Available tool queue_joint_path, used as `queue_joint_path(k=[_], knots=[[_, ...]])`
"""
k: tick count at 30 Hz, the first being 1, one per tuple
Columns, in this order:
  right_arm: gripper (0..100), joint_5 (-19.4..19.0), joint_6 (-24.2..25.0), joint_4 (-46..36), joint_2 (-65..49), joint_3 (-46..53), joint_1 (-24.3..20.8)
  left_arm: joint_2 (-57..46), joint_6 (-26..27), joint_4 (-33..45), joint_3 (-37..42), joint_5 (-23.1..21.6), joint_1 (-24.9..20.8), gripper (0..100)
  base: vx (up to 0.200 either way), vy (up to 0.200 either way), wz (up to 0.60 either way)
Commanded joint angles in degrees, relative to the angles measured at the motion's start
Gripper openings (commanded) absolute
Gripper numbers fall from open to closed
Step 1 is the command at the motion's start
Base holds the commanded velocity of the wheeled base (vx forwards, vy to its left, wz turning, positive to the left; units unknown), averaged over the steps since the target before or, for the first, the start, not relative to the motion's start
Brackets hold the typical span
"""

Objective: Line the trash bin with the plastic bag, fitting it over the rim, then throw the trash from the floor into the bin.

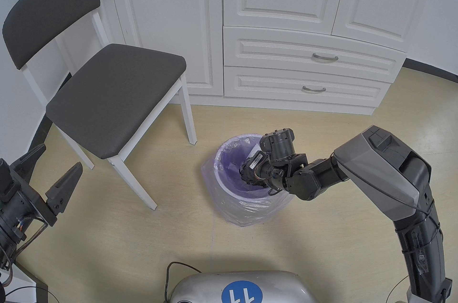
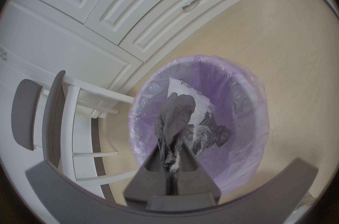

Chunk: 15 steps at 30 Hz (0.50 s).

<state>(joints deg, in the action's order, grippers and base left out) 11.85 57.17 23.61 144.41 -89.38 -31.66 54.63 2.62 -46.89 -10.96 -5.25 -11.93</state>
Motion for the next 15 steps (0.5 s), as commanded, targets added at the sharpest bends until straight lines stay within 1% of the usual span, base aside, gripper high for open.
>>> queue_joint_path(k=[1,6,8,12,15], knots=[[0,0.1,0.04,-0.85,-0.53,0.7,-1.39,-0.05,0.02,-0.05,-0.03,0.07,-0.11,100,0.0,0.0,0.0],[0,0.02,0.04,-2.78,-4.84,2.9,-3.94,-0.13,0.02,-0.05,-0.03,-0.02,-0.11,100,0.0,0.0,0.0],[0,-0.25,0.04,-3.84,-4.93,2.9,-4.64,-0.13,0.02,-0.05,0.06,-0.02,-0.11,100,0.0,0.0,0.0],[0,-0.6,0.22,-7.27,-3.26,0.79,-4.2,-0.13,0.02,-0.05,-0.03,-0.02,-0.11,100,0.0,0.0,0.0],[0,-0.69,1.54,-10.96,-1.94,-2.2,-3.41,-0.31,0.02,-0.14,-0.03,0.07,-0.11,100,0.0,0.0,0.0]])
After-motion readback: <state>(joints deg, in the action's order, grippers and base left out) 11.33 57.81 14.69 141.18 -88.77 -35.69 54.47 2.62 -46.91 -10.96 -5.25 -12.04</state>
